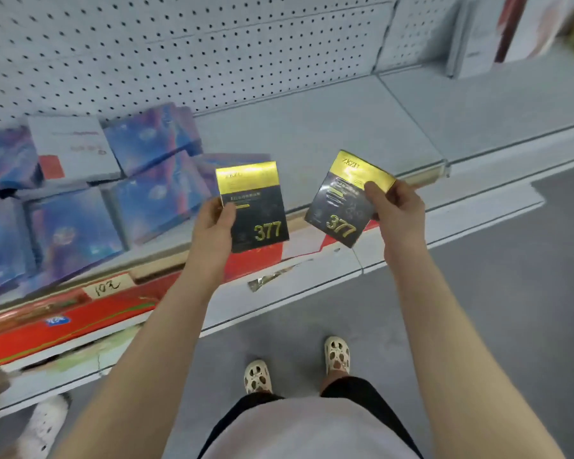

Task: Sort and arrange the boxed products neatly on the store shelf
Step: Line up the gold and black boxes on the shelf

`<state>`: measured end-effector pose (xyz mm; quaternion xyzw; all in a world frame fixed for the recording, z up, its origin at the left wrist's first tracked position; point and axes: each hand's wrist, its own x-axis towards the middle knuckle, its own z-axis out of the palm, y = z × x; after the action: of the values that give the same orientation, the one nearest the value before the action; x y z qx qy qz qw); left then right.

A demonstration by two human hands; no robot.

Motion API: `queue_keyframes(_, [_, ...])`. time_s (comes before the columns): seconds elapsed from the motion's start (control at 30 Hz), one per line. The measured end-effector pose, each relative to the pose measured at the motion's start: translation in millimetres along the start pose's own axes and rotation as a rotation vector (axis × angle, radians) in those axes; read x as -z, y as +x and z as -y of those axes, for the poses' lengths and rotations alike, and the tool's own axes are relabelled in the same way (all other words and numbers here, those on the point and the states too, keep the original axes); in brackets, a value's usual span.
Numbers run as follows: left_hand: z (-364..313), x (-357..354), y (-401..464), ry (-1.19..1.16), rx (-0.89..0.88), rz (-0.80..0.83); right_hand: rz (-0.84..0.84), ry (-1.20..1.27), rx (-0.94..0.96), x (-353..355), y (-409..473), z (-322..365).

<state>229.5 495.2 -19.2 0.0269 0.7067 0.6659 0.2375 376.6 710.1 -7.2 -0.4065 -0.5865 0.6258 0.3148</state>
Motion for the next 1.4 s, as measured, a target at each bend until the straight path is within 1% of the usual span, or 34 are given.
queue_keyframes(0.17, [5,-98,-7,0.015,0.009,0.124,-0.112,0.0,-0.012,95,15,-8])
queue_keyframes(0.37, [14,-245,-23,0.049,0.019,0.209,-0.227,-0.074,-0.007,225,61,-8])
queue_keyframes(0.5, [16,-342,-38,0.072,-0.014,0.289,-0.283,-0.086,-0.013,311,94,-4])
queue_keyframes(0.63, [12,-423,-41,0.073,-0.039,0.345,-0.349,-0.075,-0.02,378,133,3])
queue_keyframes(0.83, [-1,-530,-10,0.107,-0.118,0.369,-0.412,-0.056,-0.003,440,217,17])
queue_keyframes(1.13, [-35,-685,76,0.113,-0.104,0.391,-0.446,-0.068,0.021,498,377,56])
queue_keyframes(1.3, [-48,-765,104,0.162,-0.123,0.419,-0.46,-0.04,0.016,532,451,73])
queue_keyframes(1.4, [-50,-806,121,0.162,-0.112,0.406,-0.437,-0.043,0.016,554,500,77])
